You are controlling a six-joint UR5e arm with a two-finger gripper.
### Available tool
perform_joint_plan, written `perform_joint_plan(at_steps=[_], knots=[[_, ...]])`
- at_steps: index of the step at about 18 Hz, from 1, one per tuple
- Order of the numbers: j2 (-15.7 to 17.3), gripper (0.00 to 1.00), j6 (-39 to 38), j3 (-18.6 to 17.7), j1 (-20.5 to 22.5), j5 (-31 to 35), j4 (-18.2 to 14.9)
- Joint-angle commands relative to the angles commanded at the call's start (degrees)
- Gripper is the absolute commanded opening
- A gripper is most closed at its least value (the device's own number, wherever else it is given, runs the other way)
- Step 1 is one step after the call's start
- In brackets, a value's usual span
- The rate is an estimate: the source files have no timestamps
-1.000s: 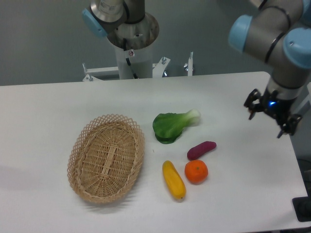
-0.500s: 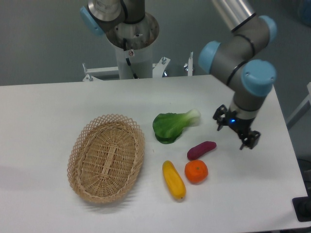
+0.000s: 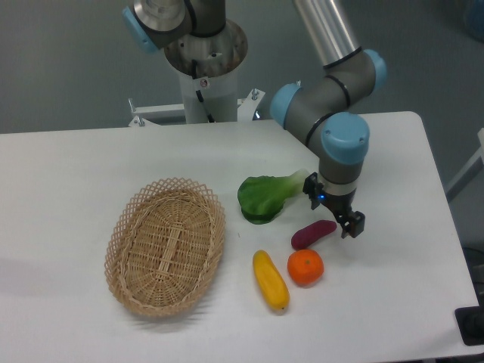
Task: Pick up the sweet potato from the table
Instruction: 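Move the open gripper over the purple sweet potato and lower it, then close the gripper around the purple sweet potato, then lift the held sweet potato up and away from the orange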
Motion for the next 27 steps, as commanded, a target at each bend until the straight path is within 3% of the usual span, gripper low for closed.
perform_joint_plan(at_steps=[7,9,12,14,19,24,26,27], knots=[[-1.06,0.97,-1.32,-0.09,-1.32,-0.09,2.47],[-1.06,0.80,-1.32,-0.09,-1.41,-0.09,2.47],[-1.06,0.44,-0.97,0.09,-1.41,0.00,2.29],[-1.06,0.33,-0.62,0.35,-1.41,0.00,2.29],[-0.88,0.23,-0.35,0.96,-1.23,0.35,2.20],[0.69,0.23,1.49,2.89,0.43,0.35,1.33],[1.84,0.23,2.89,5.43,1.14,0.35,-0.86],[2.54,0.23,3.51,7.27,1.58,0.35,-3.66]])
